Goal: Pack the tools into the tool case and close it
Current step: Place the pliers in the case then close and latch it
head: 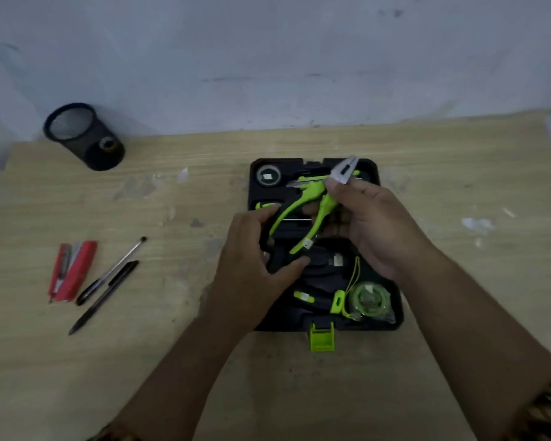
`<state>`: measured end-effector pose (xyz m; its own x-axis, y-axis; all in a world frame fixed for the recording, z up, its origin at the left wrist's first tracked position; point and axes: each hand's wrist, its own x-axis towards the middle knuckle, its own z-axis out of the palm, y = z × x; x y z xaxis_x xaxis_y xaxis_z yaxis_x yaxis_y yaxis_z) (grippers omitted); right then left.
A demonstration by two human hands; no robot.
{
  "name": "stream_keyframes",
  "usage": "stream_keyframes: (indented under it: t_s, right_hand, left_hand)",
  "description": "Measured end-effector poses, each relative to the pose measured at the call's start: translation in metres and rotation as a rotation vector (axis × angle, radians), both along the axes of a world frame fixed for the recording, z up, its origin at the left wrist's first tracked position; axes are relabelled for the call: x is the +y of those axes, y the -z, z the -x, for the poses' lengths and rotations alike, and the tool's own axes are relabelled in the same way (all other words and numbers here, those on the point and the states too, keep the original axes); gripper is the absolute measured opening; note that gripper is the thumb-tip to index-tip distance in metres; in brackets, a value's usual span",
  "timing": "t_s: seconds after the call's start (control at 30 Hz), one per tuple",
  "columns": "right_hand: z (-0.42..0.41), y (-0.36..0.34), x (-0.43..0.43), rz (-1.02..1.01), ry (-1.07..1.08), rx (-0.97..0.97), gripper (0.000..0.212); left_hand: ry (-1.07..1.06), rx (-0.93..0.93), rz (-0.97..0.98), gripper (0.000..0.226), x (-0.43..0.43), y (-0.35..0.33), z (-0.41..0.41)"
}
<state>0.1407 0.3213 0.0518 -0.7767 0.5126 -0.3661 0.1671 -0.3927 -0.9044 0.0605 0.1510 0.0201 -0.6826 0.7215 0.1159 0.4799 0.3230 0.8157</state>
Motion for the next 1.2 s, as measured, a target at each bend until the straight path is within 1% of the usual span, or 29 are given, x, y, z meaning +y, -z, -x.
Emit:
stream_keyframes:
  t_s: [0.1,0.2,0.3,0.43,0.57,0.67,0.77,0.9,0.93,0.97,1.03,1.07,1.13,1.2]
  right_hand:
    - [-0.010,0.009,0.023,0.022,0.084,-0.048,0.018]
    - [-0.020,0.018,0.039,0.062,0.129,-0.044,0.016]
    - [-0.031,0.029,0.048,0.073,0.132,-0.050,0.010]
    - [-0.045,0.044,0.050,0.070,0.106,-0.072,0.010]
    - [-0.056,0.058,0.046,0.011,0.052,-0.165,0.009]
    - [-0.059,0.065,0.044,-0.015,0.035,-0.214,0.009]
    - [-0.059,0.067,0.045,-0.022,0.025,-0.232,0.011]
    - [-0.054,0.065,0.043,-0.006,0.000,-0.226,0.009]
    - [-0.052,0.064,0.043,0.002,-0.006,-0.225,0.010]
    - [-0.051,0.062,0.044,0.018,-0.006,-0.227,0.010]
    - [-0.051,0.060,0.047,0.063,0.015,-0.245,0.013]
    - [-0.051,0.059,0.047,0.054,0.022,-0.272,0.015]
    - [-0.053,0.060,0.048,-0.095,-0.007,-0.379,0.018]
    - [-0.057,0.060,0.047,-0.367,-0.109,-0.530,0.022]
  left_hand:
    - [0.122,-0.005,0.049,0.075,0.021,0.004,0.016]
    - [0.217,0.030,0.097,0.077,0.035,0.009,0.030]
    - [0.276,0.033,0.146,0.078,0.041,0.014,0.037]
    - [0.293,0.035,0.234,0.077,0.035,0.024,0.040]
    - [0.358,0.075,0.301,0.074,0.027,0.036,0.039]
    - [0.401,0.085,0.314,0.075,0.025,0.043,0.036]
    - [0.435,0.156,0.346,0.081,0.025,0.047,0.034]
    - [0.417,0.340,0.407,0.078,0.028,0.050,0.032]
    - [0.415,0.344,0.405,0.077,0.029,0.050,0.033]
    - [0.413,0.311,0.396,0.076,0.030,0.050,0.034]
    - [0.410,0.197,0.374,0.077,0.028,0.049,0.039]
    - [0.414,0.162,0.361,0.077,0.026,0.050,0.042]
    - [0.428,0.128,0.355,0.076,0.020,0.051,0.046]
    - [0.432,0.109,0.362,0.076,0.015,0.050,0.048]
